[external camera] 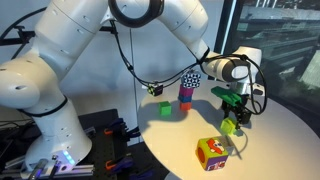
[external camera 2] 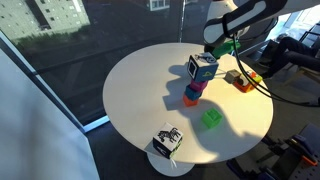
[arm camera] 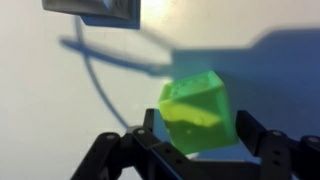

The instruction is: Put the yellow cube on the orange and white toy

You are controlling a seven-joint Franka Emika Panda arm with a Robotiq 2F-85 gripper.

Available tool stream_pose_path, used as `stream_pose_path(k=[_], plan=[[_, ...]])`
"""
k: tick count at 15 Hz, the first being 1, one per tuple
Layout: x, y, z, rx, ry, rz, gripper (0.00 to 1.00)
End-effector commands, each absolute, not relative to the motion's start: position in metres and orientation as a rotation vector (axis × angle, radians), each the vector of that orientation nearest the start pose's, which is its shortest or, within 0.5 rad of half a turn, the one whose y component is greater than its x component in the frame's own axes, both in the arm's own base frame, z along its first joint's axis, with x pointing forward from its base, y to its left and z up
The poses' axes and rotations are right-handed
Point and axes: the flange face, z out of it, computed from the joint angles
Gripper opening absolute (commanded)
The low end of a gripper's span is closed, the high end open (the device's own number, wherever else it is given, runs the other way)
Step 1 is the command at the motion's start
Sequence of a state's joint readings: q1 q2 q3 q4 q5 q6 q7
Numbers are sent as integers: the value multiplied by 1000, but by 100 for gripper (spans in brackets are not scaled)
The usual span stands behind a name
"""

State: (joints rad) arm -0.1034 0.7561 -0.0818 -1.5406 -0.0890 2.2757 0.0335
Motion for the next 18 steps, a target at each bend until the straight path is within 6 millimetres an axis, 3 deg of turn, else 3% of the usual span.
stream_pose_path(k=[1,3,6,18], plan=[[703,-125,206,-3255,249,29,51],[704,-125,214,-3247,261,15,36],[704,-126,224,-3246,282,2,30],[680,-135,294,-3240,454,-33,28]])
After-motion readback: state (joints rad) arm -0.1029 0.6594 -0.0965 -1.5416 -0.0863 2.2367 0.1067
